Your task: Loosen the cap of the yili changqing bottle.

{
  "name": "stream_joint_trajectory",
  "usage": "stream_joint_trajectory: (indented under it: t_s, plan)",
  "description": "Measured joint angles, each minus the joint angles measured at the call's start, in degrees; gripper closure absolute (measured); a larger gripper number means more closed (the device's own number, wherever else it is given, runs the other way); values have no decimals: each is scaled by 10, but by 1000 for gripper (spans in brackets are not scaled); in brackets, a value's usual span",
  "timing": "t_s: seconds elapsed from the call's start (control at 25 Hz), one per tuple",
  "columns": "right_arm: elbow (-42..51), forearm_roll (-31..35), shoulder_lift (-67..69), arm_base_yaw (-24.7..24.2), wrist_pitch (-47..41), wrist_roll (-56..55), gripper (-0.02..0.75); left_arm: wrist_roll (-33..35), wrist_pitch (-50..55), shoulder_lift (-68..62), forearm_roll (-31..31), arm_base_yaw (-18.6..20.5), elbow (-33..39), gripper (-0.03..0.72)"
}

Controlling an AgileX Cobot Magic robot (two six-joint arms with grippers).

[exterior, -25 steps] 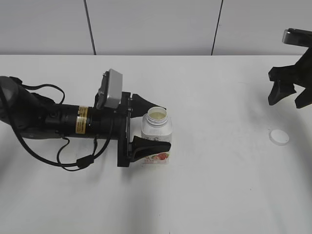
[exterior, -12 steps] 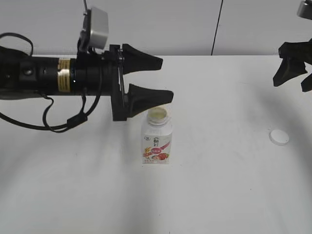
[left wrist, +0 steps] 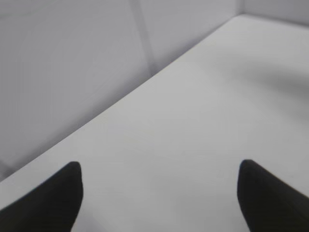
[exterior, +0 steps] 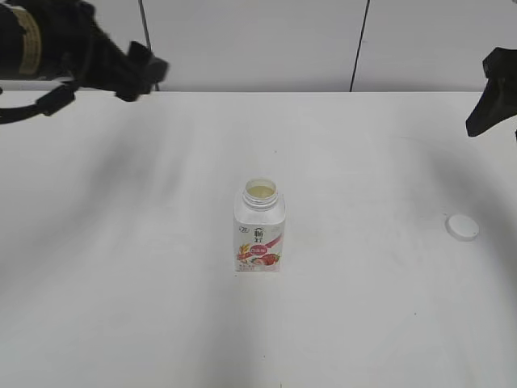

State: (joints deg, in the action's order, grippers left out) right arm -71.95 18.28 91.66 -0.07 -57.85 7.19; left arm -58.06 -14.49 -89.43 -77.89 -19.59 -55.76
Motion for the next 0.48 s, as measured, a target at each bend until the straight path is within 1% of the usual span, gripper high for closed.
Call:
stream_joint_trajectory:
  t_s: [0.12, 0.16, 0.2, 0.28, 0.36, 0.48]
  plan:
    - [0, 10, -8, 0, -29, 0, 206, -15, 208, 14, 56, 1, 0, 95]
    - [0, 12, -8, 0, -39, 0, 206, -13, 268, 15, 74, 1, 0, 95]
    - [0, 14, -9, 0, -47, 0, 206, 4, 313, 19, 112, 1, 0, 95]
    - [0, 17, -9, 0, -64, 0, 206, 73, 357, 25, 194, 1, 0, 97]
    - [0, 17, -9, 0, -77, -1, 206, 176, 394, 28, 335, 1, -7, 99]
    - [0, 17, -9, 0, -85, -1, 206, 326, 479, 29, 501, 1, -45, 99]
